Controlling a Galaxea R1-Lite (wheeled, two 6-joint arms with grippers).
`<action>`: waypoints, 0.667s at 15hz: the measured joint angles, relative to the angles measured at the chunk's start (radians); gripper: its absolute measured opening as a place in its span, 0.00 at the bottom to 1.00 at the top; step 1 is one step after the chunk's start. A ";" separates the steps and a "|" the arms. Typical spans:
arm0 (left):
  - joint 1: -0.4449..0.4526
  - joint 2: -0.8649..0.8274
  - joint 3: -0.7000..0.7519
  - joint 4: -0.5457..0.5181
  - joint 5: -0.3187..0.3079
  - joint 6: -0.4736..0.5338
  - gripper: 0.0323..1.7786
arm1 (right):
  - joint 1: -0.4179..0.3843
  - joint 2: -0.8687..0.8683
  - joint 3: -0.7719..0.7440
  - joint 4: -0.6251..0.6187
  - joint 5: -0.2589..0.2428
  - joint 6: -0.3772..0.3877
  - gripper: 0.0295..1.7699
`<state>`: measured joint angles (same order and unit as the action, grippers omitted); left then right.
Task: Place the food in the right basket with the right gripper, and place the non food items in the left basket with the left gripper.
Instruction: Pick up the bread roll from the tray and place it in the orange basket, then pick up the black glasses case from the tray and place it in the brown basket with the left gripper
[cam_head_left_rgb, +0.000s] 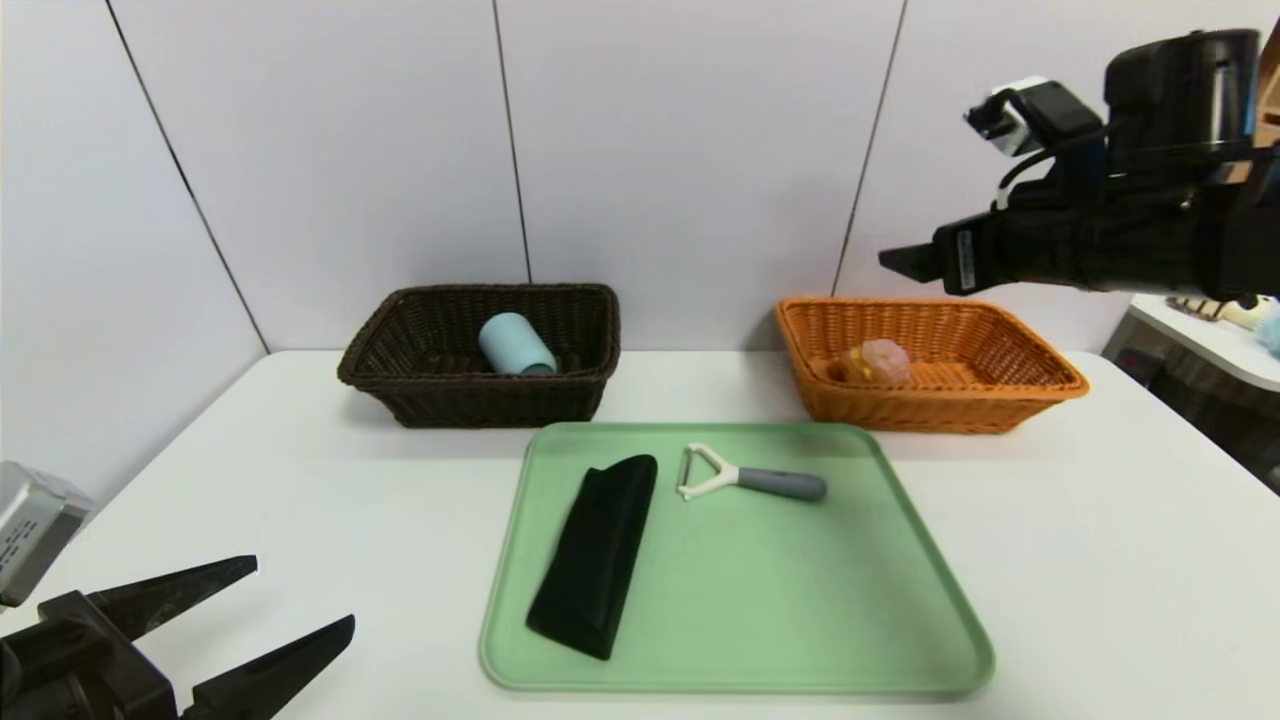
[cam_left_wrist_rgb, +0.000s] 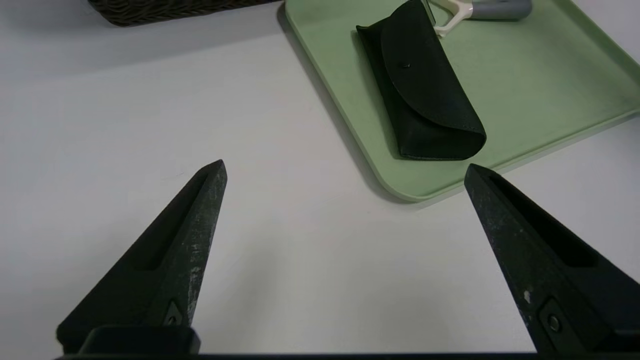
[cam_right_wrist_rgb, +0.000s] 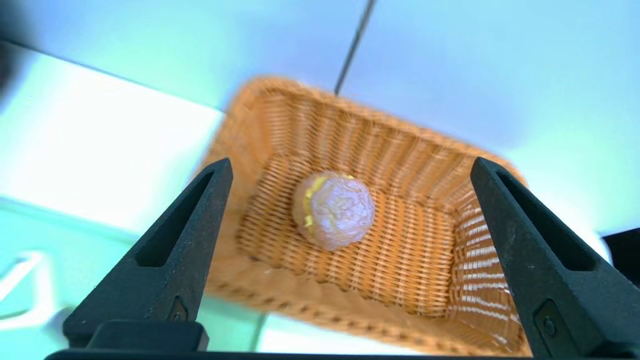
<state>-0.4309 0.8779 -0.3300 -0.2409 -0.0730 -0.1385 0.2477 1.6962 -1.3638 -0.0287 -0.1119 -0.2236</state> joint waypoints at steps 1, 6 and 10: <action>0.000 0.000 -0.004 0.000 0.000 0.002 0.95 | 0.029 -0.060 0.043 0.002 -0.003 0.000 0.93; 0.000 -0.009 -0.011 0.000 0.000 0.003 0.95 | 0.157 -0.351 0.336 0.000 -0.052 0.021 0.95; 0.000 -0.010 -0.011 0.000 -0.001 0.001 0.95 | 0.222 -0.521 0.546 -0.011 -0.057 0.080 0.96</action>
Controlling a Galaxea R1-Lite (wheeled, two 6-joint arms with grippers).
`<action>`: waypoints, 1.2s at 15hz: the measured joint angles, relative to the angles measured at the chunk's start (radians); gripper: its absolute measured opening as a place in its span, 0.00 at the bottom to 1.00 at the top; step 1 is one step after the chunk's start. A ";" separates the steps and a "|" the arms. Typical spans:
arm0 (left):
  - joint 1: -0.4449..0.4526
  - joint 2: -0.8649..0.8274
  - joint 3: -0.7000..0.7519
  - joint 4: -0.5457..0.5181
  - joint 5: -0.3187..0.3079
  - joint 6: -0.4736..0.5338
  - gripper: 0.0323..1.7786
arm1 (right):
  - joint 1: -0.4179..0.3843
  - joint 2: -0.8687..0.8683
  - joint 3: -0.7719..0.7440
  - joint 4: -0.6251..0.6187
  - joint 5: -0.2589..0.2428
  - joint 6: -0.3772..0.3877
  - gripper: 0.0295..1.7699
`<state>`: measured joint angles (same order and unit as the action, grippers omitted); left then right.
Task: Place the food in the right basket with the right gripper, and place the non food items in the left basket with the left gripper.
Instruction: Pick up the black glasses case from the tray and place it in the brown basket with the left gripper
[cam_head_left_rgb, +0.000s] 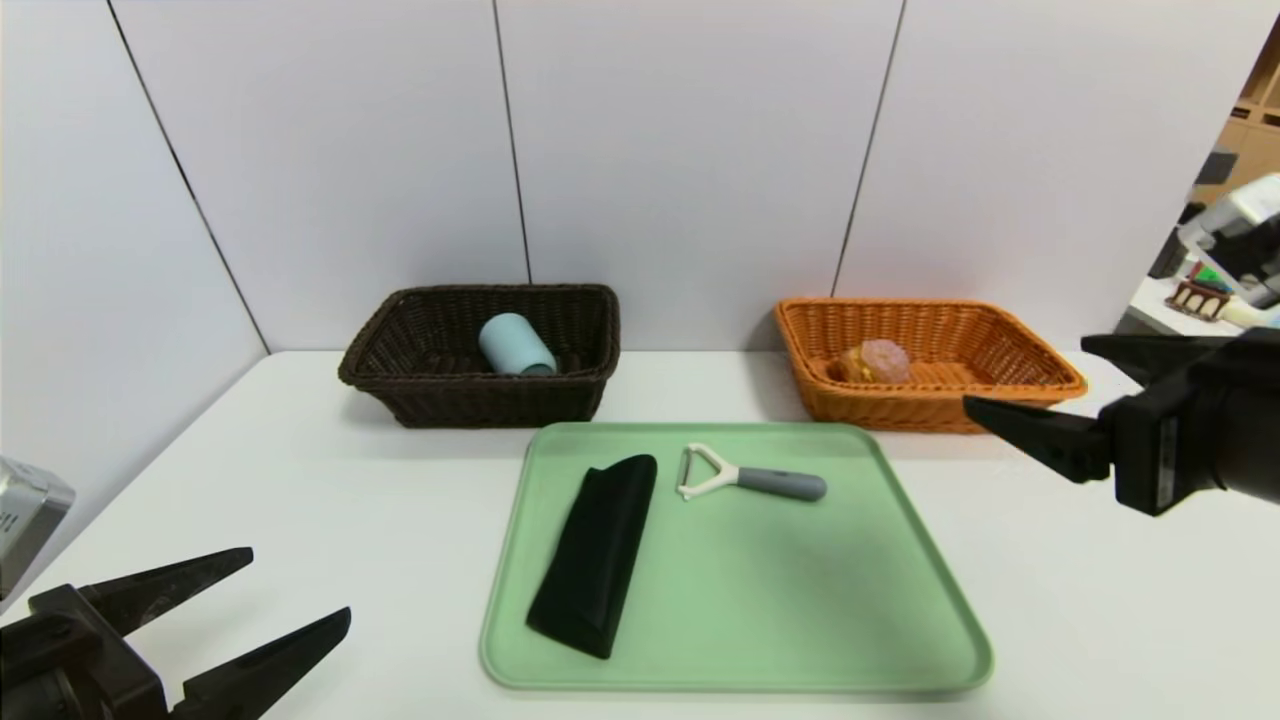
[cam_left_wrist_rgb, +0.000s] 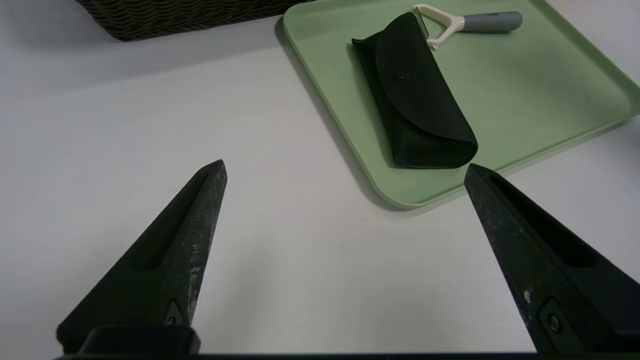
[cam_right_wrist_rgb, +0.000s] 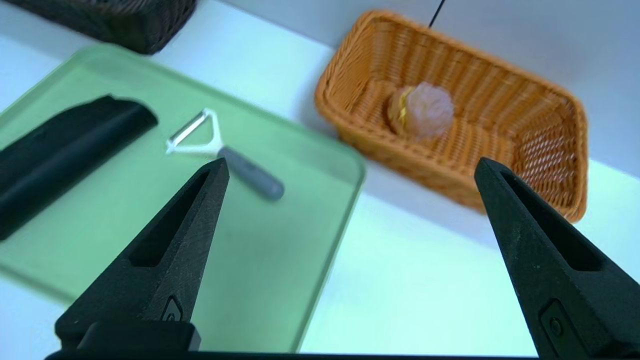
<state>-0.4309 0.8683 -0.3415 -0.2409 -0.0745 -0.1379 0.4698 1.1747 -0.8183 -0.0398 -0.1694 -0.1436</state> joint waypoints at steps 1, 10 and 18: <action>0.000 0.000 0.003 0.000 0.000 -0.001 0.95 | 0.007 -0.031 0.040 -0.003 0.000 0.004 0.96; -0.077 0.090 -0.154 0.031 -0.001 -0.024 0.95 | 0.031 -0.137 0.150 -0.006 0.010 0.012 0.96; -0.376 0.452 -0.444 0.099 0.245 -0.148 0.95 | 0.047 -0.141 0.167 -0.006 0.011 0.007 0.96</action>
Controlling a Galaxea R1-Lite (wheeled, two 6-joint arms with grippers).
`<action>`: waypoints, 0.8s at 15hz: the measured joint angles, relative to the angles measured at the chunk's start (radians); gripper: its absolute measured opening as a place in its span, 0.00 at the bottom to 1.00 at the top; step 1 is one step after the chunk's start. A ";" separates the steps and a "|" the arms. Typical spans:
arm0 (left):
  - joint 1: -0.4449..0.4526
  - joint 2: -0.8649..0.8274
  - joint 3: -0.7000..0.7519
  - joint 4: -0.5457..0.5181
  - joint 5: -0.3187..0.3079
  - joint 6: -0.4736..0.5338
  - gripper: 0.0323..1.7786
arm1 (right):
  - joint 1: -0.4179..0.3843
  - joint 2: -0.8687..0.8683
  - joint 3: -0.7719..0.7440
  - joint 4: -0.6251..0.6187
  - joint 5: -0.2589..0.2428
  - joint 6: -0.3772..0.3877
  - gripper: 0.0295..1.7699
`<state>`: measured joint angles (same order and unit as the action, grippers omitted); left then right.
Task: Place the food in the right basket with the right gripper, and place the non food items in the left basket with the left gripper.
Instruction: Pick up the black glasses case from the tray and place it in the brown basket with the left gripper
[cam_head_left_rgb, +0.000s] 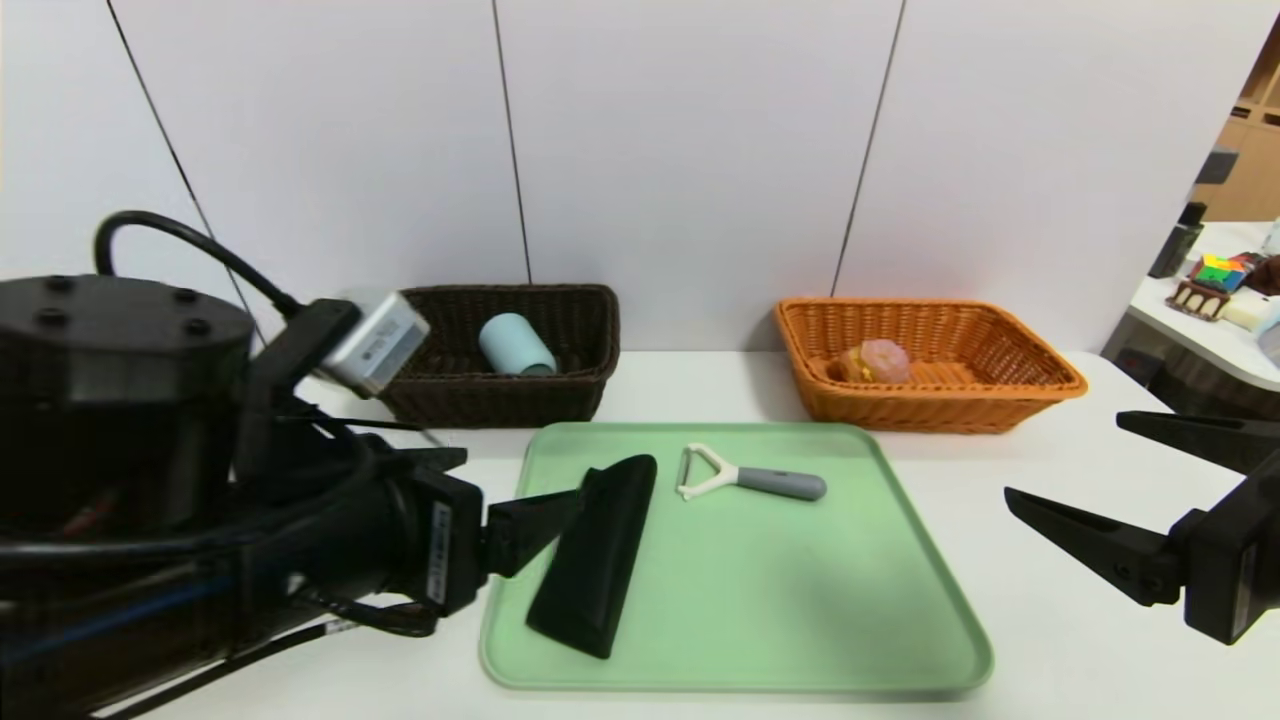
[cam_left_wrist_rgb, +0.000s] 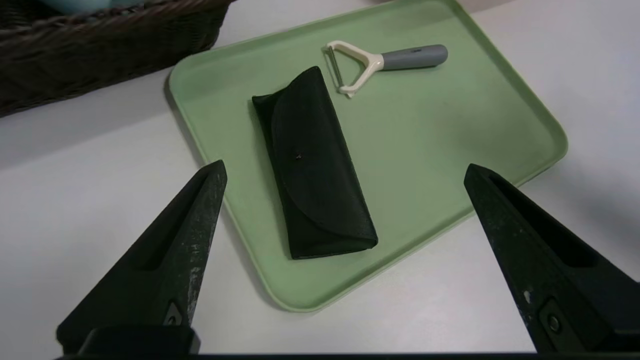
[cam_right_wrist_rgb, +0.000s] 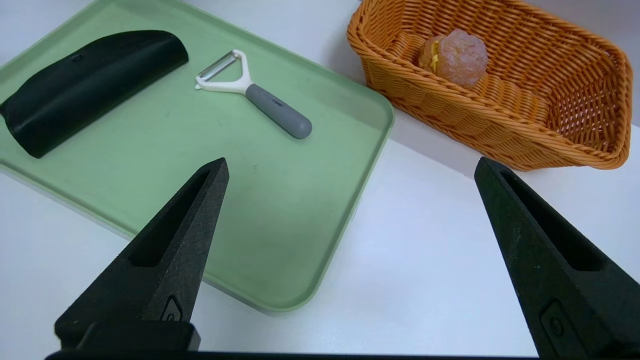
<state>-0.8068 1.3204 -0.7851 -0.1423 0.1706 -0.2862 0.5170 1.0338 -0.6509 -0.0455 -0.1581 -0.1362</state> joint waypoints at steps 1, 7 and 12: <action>-0.028 0.047 -0.020 0.000 0.038 -0.029 0.95 | 0.004 0.000 0.001 0.000 0.000 0.000 0.96; -0.080 0.250 -0.068 0.001 0.106 -0.091 0.95 | 0.024 0.002 0.015 0.000 0.000 0.001 0.96; -0.081 0.360 -0.089 -0.005 0.109 -0.129 0.95 | 0.032 0.006 0.016 0.000 0.000 0.001 0.96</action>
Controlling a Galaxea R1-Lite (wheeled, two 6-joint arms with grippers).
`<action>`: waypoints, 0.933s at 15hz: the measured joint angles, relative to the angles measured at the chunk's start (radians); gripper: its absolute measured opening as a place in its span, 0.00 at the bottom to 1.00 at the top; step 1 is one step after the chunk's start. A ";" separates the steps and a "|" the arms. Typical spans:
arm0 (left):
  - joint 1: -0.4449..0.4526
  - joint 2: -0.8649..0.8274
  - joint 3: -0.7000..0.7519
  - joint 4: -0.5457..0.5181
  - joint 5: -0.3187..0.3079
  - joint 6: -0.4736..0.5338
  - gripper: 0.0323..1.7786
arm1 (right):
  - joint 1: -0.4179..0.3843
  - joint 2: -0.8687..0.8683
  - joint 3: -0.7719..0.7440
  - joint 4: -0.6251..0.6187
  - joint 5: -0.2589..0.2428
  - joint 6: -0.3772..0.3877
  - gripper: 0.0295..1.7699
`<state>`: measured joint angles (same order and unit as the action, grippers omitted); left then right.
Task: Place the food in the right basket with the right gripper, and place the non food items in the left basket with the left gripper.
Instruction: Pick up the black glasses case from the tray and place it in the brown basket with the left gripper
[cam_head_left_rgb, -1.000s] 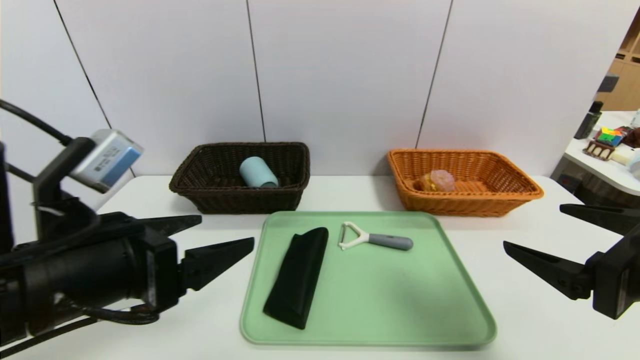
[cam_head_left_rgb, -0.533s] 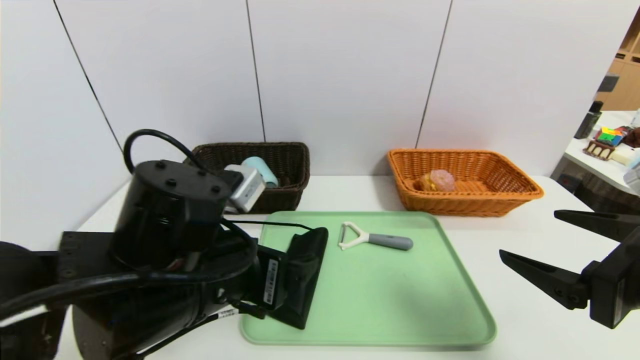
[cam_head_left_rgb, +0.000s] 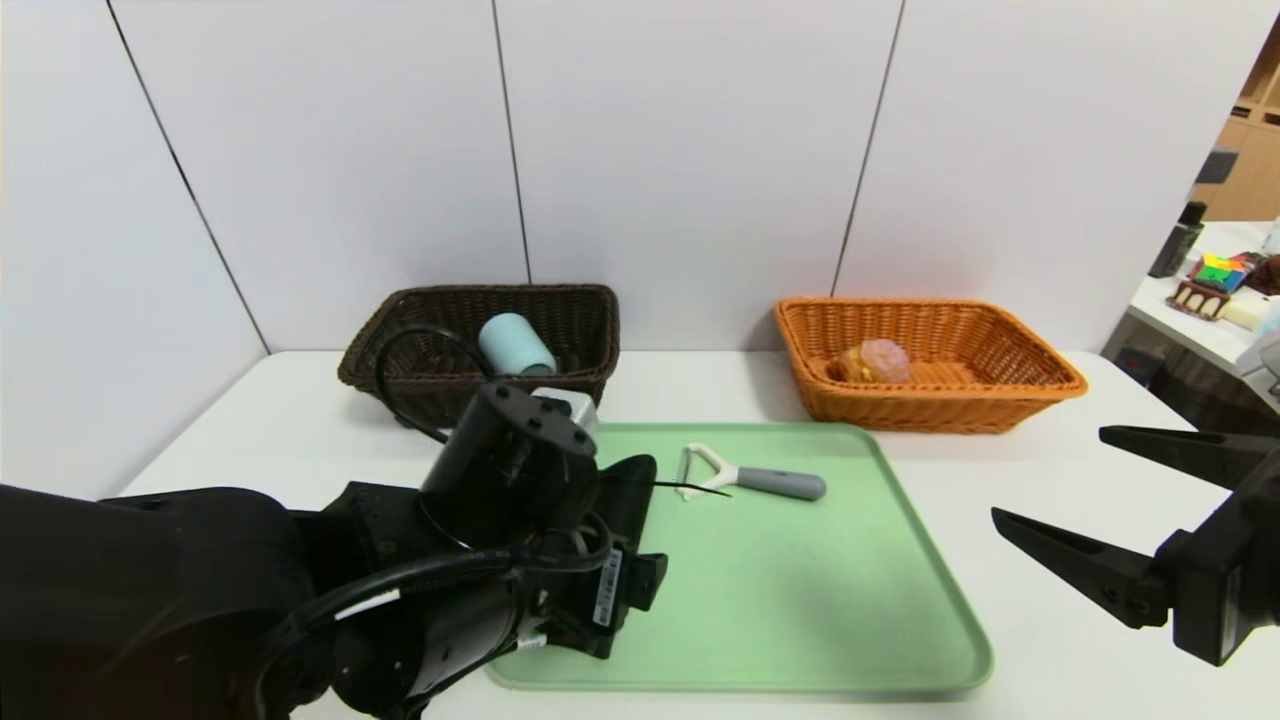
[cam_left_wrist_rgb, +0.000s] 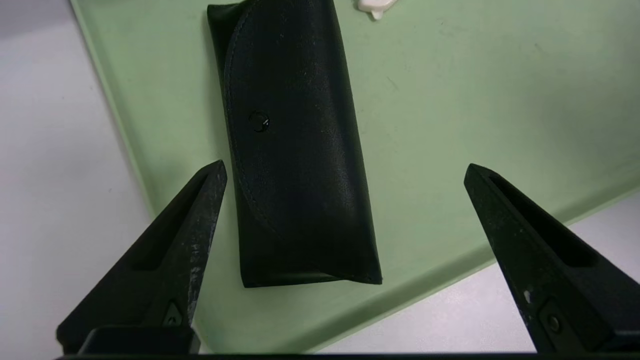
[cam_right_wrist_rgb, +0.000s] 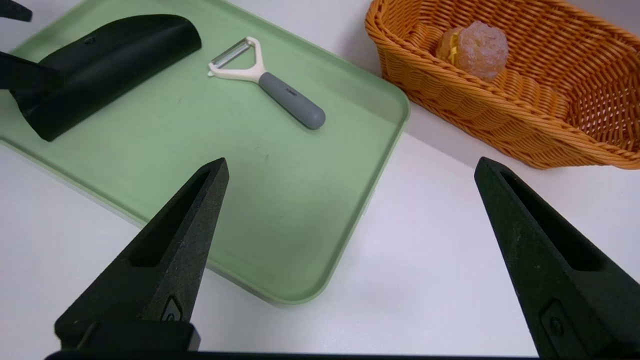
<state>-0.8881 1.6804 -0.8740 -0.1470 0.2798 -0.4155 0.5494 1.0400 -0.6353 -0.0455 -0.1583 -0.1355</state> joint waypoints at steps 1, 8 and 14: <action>0.000 0.019 -0.001 0.000 0.006 -0.008 0.95 | 0.001 0.001 0.000 -0.001 0.000 0.000 0.96; 0.000 0.109 0.002 -0.031 0.043 -0.033 0.95 | 0.007 0.006 -0.006 -0.001 0.000 -0.002 0.96; 0.022 0.144 0.002 -0.054 0.043 -0.054 0.95 | 0.009 0.001 -0.005 -0.001 -0.002 -0.003 0.96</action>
<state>-0.8657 1.8247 -0.8717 -0.2006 0.3232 -0.4698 0.5579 1.0415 -0.6406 -0.0466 -0.1600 -0.1389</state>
